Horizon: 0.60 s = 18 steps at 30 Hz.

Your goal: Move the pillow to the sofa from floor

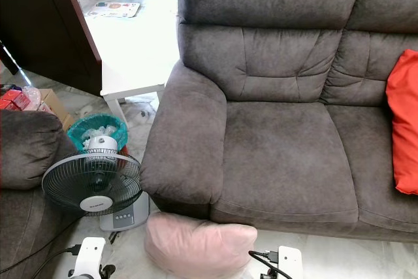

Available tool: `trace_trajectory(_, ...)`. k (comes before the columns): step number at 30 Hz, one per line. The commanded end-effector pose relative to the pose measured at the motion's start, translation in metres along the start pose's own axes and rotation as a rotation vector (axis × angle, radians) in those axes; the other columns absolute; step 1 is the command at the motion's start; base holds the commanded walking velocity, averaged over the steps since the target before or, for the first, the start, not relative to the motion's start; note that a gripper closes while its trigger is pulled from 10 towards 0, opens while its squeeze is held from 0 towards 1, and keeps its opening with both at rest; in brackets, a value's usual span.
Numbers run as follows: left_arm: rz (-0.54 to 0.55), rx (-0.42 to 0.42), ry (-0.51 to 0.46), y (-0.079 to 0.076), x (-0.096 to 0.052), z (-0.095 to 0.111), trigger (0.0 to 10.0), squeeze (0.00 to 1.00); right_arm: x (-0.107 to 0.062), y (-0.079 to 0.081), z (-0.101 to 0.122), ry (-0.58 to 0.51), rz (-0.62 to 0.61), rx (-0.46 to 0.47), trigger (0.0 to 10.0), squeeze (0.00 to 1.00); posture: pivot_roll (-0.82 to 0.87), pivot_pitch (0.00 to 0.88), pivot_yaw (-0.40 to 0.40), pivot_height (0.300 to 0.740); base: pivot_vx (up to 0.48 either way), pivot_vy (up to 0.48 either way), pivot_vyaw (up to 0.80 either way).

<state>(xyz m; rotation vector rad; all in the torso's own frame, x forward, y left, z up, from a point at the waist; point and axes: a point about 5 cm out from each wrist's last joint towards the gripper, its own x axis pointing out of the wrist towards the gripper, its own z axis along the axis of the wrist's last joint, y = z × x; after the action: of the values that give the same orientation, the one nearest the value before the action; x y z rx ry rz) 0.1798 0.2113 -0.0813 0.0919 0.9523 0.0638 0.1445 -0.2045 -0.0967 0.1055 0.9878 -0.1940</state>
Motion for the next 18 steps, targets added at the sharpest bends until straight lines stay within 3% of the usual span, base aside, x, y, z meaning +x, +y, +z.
trace_trajectory(1,0.001,0.009,0.023,0.0029,-0.0015,-0.0076,10.0,0.00,-0.0007,-0.0003,-0.0039,0.013,0.001,-0.002,10.0,0.00,0.10,0.049,-0.007,0.740,0.000,0.000,0.00)
trace_trajectory(9,0.001,0.009,0.023,0.0029,-0.0015,-0.0076,10.0,0.00,-0.0007,-0.0003,-0.0039,0.013,0.001,-0.002,10.0,0.00,0.10,0.049,-0.007,0.740,0.000,0.000,0.00)
trace_trajectory(10,0.001,0.009,0.023,0.0028,-0.0015,-0.0076,10.0,0.00,-0.0008,0.0003,-0.0042,0.013,0.007,-0.004,10.0,0.00,0.00,0.000,0.000,0.740,0.000,0.000,0.00)
trace_trajectory(11,0.000,0.007,0.027,0.0028,-0.0017,-0.0089,10.0,0.00,-0.0009,0.0015,-0.0043,0.006,0.017,0.002,10.0,0.00,0.10,0.040,0.001,0.740,0.000,0.000,0.00)
trace_trajectory(18,-0.002,0.002,0.033,0.0022,-0.0021,-0.0112,10.0,0.00,-0.0011,0.0025,-0.0042,-0.003,0.027,0.010,10.0,0.00,0.11,0.038,-0.002,0.740,0.000,0.000,0.00)
